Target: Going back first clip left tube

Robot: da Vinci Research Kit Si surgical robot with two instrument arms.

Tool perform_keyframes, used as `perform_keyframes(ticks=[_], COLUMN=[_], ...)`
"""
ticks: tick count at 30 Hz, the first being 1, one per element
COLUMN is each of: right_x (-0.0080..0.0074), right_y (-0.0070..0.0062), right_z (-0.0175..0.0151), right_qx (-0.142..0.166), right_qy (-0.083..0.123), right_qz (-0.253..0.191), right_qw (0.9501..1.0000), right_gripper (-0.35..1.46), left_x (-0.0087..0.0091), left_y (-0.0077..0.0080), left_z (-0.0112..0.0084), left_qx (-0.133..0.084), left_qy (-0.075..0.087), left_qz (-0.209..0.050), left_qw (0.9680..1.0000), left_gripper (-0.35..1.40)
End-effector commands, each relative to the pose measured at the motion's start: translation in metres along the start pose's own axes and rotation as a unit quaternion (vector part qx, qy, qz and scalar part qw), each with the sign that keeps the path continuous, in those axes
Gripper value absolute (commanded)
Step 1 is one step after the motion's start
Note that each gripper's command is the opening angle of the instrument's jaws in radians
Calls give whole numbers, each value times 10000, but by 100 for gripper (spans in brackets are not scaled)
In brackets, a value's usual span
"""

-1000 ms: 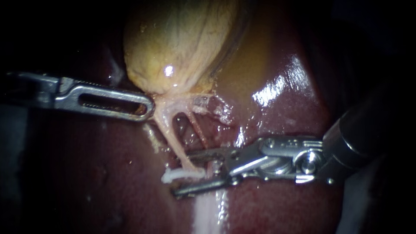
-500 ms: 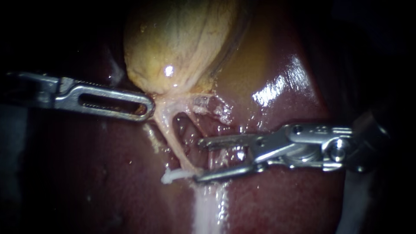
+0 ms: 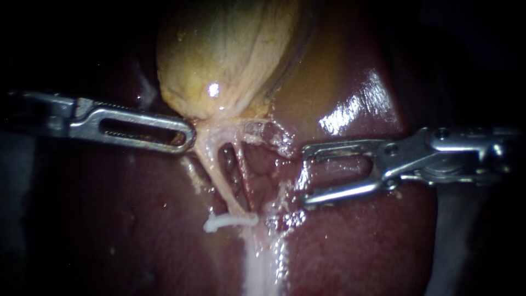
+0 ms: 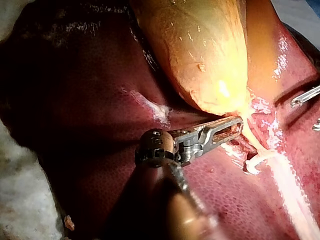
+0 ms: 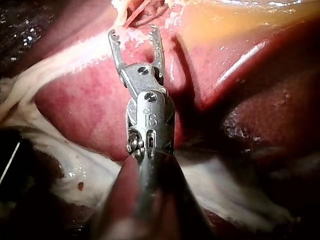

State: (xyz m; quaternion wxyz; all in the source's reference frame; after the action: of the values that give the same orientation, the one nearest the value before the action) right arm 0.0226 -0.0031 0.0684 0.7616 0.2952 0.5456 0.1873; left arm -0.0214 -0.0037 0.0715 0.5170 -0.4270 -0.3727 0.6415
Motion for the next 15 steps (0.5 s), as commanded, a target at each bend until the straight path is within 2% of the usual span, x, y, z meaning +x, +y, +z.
perform_keyframes(ticks=[1,8,15], right_x=[1,2,2], right_y=[0,-1,-2], right_z=[-2,-3,-3], right_qx=[5,11,12], right_qy=[-1,-2,-3], right_qz=[-14,-42,-43], right_qw=[10000,10000,10000], right_gripper=[50,50,50], left_x=[0,-1,-2], left_y=[0,-3,-16], left_z=[0,4,16], left_qx=[2,9,27], left_qy=[1,8,24], left_qz=[0,6,31], left_qw=[10000,10000,10000], left_gripper=[-35,-35,-35])
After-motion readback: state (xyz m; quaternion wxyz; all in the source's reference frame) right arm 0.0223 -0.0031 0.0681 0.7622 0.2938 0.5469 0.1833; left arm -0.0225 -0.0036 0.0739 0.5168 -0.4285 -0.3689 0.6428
